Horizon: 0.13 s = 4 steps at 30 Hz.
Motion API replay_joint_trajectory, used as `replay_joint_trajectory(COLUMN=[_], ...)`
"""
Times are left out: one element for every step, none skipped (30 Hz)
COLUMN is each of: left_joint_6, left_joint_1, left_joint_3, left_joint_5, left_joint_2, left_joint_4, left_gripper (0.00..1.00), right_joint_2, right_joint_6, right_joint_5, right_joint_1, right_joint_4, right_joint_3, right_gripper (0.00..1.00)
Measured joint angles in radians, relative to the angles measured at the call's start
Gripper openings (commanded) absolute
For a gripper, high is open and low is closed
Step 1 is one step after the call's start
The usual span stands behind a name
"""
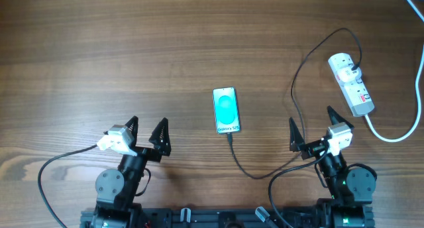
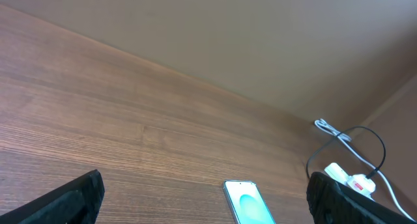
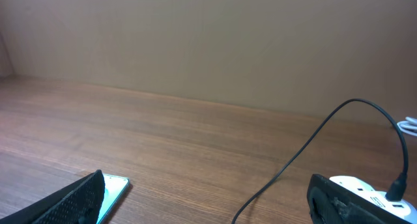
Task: Plug charger to phone and switch on socket
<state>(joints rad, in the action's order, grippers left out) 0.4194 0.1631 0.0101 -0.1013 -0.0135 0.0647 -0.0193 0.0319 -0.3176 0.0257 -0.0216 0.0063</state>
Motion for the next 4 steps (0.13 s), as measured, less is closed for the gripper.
replay_joint_trajectory(left_joint_6=[0.0,0.0,0.0,0.0], left_joint_1=[0.0,0.0,0.0,0.0], left_joint_3=[0.0,0.0,0.0,0.0], left_joint_5=[0.0,0.0,0.0,0.0], left_joint_2=[0.0,0.0,0.0,0.0], left_joint_4=[0.0,0.0,0.0,0.0], left_gripper=[1.0,1.0,1.0,1.0], right_joint_2=[0.0,0.0,0.0,0.0], right_joint_6=[0.0,0.0,0.0,0.0], right_joint_5=[0.0,0.0,0.0,0.0], right_joint_1=[0.0,0.0,0.0,0.0], right_joint_4=[0.0,0.0,0.0,0.0], right_joint_3=[0.0,0.0,0.0,0.0], right_gripper=[1.0,1.0,1.0,1.0])
